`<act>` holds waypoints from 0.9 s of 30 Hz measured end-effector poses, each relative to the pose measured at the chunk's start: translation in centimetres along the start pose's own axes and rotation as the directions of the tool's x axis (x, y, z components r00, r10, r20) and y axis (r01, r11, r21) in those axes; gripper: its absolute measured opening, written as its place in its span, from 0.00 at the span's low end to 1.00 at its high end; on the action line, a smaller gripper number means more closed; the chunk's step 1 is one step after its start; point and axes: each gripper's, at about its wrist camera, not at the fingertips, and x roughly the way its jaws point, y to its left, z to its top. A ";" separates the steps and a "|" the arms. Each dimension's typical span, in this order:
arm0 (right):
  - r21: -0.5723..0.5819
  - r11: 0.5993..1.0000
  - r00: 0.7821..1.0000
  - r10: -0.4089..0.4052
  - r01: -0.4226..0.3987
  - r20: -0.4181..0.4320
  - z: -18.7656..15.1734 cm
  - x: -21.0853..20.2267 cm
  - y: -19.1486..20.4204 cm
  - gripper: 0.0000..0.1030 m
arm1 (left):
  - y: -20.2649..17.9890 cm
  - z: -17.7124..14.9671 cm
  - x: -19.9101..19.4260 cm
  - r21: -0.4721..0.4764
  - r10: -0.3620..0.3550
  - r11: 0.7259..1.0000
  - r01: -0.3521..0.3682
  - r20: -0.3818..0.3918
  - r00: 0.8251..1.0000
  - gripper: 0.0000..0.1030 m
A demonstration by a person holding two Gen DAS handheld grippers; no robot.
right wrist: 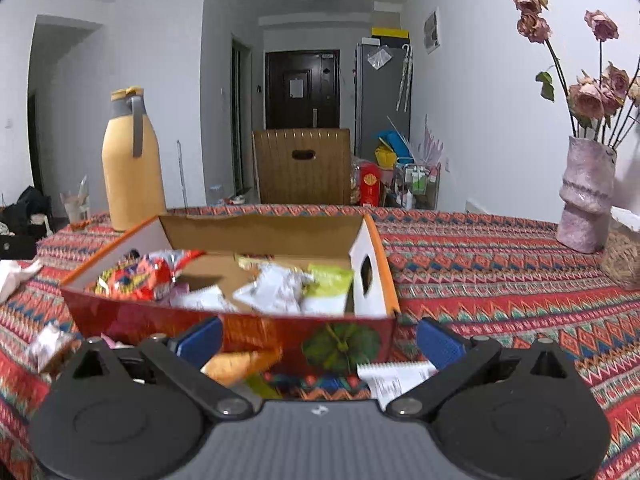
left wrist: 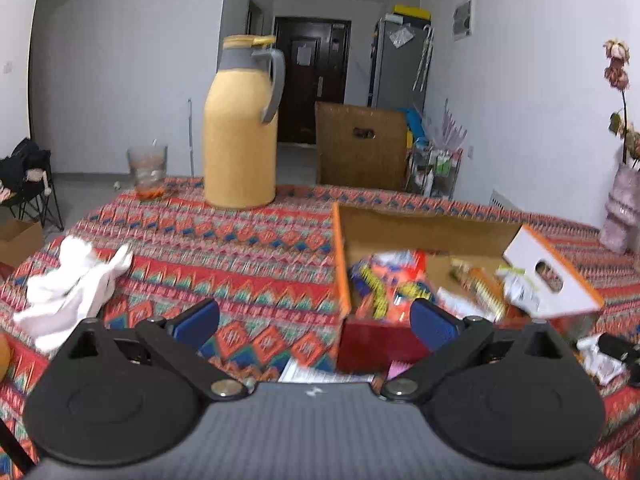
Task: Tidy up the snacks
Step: 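Withdraw both tools from the box back toward the snack pile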
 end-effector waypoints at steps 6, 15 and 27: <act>0.024 0.999 0.999 -0.024 0.025 -0.049 -2.7 -1.2 -0.6 1.00 | 0.6 -3.1 0.5 0.004 0.027 1.000 -0.027 -0.039 0.999 1.00; 0.060 0.996 0.994 -0.060 0.066 -0.089 -4.1 -1.7 -2.0 1.00 | -0.1 -4.0 1.1 0.032 0.035 0.999 -0.035 -0.014 0.999 1.00; -0.005 0.992 0.978 -0.122 0.123 -0.170 -2.1 3.7 -2.9 0.87 | 0.7 -4.1 1.7 -0.003 0.044 0.999 -0.044 -0.039 0.998 1.00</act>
